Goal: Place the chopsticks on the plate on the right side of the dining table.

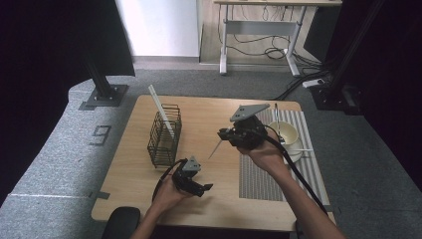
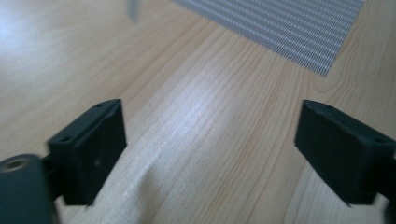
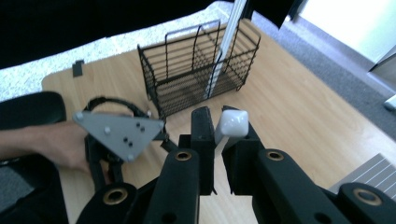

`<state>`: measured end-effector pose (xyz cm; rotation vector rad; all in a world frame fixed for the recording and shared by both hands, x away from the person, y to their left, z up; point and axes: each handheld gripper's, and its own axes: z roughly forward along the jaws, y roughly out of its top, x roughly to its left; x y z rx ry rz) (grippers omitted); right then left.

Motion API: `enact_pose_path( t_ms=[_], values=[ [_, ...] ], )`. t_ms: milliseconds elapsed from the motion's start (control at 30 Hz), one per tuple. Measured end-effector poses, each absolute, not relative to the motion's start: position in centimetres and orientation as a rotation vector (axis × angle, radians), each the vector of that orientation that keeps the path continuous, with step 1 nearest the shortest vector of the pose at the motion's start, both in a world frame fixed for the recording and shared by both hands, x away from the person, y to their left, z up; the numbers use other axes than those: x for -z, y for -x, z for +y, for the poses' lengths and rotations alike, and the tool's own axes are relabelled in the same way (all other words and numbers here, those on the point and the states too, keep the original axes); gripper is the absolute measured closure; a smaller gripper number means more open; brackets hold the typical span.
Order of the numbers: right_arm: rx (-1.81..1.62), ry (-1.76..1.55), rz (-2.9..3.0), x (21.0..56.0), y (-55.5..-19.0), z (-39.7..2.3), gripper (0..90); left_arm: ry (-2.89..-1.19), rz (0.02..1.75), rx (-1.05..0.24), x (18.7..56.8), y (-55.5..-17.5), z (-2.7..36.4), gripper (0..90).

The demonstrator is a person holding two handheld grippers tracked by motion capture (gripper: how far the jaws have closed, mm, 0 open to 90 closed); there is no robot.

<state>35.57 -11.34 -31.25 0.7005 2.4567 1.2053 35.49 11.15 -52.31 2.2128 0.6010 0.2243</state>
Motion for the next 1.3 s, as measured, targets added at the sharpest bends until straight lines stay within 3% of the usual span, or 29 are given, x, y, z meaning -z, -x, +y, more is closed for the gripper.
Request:
enact_pose_path(
  t_ms=[167,533,933,1100,1200,1233,1267,1300],
  values=[
    [-1.188,-0.708,2.516,32.6,-35.1,-11.2,82.3,-2.178,0.577,-0.234,51.9,-35.2,11.0,19.7],
    [-1.136,-0.696,2.617,35.3,-34.6,-9.8,82.3,-2.145,0.503,-0.239,51.5,-34.5,10.6,52.2],
    [-1.119,-0.683,2.658,36.3,-34.5,-8.7,82.2,-2.173,0.472,-0.270,51.6,-34.1,10.1,82.0],
    [-1.129,-0.690,2.654,36.3,-34.6,-8.8,81.7,-2.179,0.440,-0.291,51.6,-33.8,10.0,85.8],
    [-1.085,-0.681,2.612,36.3,-34.4,-8.7,66.2,-2.170,0.443,-0.269,51.6,-33.8,9.9,86.2],
    [-1.085,-0.681,2.612,36.3,-34.4,-8.7,66.2,-2.170,0.443,-0.269,51.6,-33.8,9.9,86.2],
    [-1.050,-0.688,2.576,36.4,-34.3,-8.6,52.5,-2.167,0.443,-0.253,51.5,-33.8,10.0,86.2],
    [-1.030,-0.690,2.549,36.5,-34.3,-8.6,46.4,-2.168,0.443,-0.245,51.5,-33.9,10.0,86.2]
  ],
)
